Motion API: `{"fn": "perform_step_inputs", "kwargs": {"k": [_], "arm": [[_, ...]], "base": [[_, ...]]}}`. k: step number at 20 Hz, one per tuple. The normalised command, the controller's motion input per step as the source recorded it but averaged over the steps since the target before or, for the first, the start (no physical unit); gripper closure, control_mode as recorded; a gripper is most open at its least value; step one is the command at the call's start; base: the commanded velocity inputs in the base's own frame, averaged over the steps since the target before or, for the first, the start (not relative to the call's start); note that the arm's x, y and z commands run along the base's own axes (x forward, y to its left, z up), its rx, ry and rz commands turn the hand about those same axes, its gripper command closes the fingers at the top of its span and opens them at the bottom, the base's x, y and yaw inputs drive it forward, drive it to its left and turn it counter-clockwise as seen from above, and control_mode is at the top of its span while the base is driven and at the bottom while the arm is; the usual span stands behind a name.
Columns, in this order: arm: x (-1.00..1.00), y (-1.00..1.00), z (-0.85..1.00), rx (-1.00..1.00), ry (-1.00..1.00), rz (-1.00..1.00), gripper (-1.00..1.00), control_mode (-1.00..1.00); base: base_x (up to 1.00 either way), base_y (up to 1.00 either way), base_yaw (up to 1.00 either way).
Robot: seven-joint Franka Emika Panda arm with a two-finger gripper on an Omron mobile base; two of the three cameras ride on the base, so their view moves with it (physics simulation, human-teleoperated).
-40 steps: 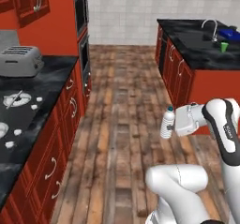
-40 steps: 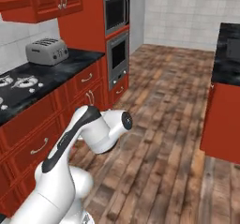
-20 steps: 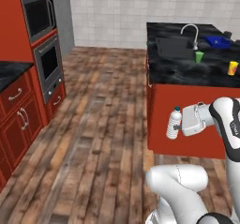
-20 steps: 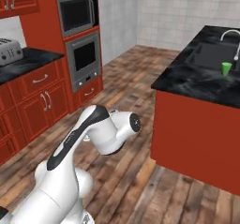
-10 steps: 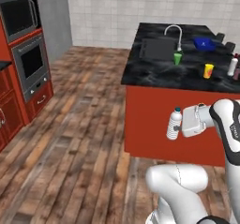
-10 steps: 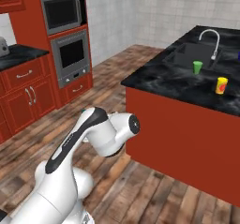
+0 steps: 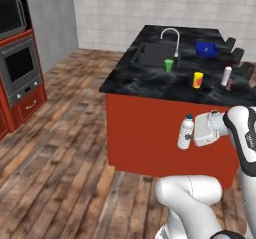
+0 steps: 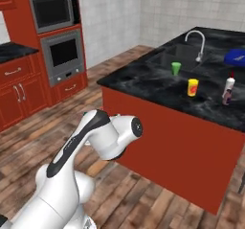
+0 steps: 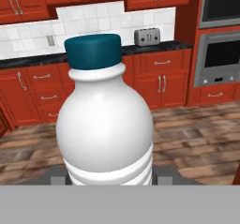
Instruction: Place the drinks on the dining counter in a tight cluster.
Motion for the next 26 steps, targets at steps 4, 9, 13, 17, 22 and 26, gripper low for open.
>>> {"fn": "perform_step_inputs", "kwargs": {"k": [4, 9, 13, 17, 22, 26], "arm": [[0.00, 0.00, 0.00, 0.00, 0.00, 0.00, 1.00, 1.00], [0.00, 0.00, 0.00, 0.00, 0.00, 0.00, 1.00, 1.00], [0.00, 0.00, 0.00, 0.00, 0.00, 0.00, 1.00, 1.00], [0.00, 0.00, 0.00, 0.00, 0.00, 0.00, 1.00, 1.00], [0.00, 0.00, 0.00, 0.00, 0.00, 0.00, 1.00, 1.00], [0.00, 0.00, 0.00, 0.00, 0.00, 0.00, 1.00, 1.00]], "base": [[0.02, -1.00, 0.12], [0.32, -1.00, 0.10], [0.69, -1.00, 0.12], [0.85, -1.00, 0.11], [0.82, -1.00, -0.01], [0.36, -1.00, 0.00]]}}
